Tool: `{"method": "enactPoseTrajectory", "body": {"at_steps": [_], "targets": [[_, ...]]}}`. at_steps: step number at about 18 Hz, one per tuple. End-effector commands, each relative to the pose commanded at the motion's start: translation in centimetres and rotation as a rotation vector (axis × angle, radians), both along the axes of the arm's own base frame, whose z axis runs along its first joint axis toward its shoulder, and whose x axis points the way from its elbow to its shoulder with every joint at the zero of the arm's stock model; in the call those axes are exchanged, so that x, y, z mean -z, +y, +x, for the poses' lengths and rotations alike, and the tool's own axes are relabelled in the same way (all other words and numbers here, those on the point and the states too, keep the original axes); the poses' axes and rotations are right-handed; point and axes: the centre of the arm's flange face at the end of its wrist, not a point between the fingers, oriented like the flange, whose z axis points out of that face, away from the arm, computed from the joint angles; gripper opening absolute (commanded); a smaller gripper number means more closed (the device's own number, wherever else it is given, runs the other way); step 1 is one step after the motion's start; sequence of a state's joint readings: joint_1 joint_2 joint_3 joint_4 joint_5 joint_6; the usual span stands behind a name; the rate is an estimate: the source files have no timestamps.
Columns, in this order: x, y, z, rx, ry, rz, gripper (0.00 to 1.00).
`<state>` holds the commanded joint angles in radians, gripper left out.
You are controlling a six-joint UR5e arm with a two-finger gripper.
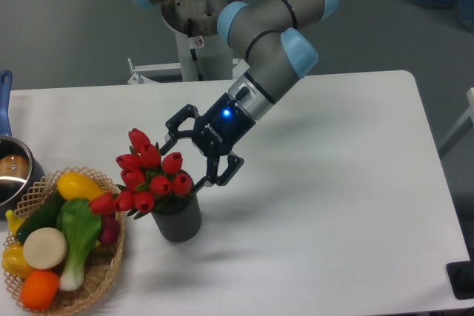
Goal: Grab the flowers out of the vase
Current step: 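Lower the open gripper around the tulip stems above the vase rim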
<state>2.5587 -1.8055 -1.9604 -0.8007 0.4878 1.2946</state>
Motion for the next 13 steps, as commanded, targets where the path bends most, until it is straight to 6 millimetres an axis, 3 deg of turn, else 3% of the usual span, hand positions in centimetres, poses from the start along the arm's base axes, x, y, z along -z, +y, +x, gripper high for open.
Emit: {"method": "enactPoseTrajectory", "body": {"at_steps": [13], "targets": [[0.9,1.3,1.3,0.039,0.013,0.003,1.00]]}}
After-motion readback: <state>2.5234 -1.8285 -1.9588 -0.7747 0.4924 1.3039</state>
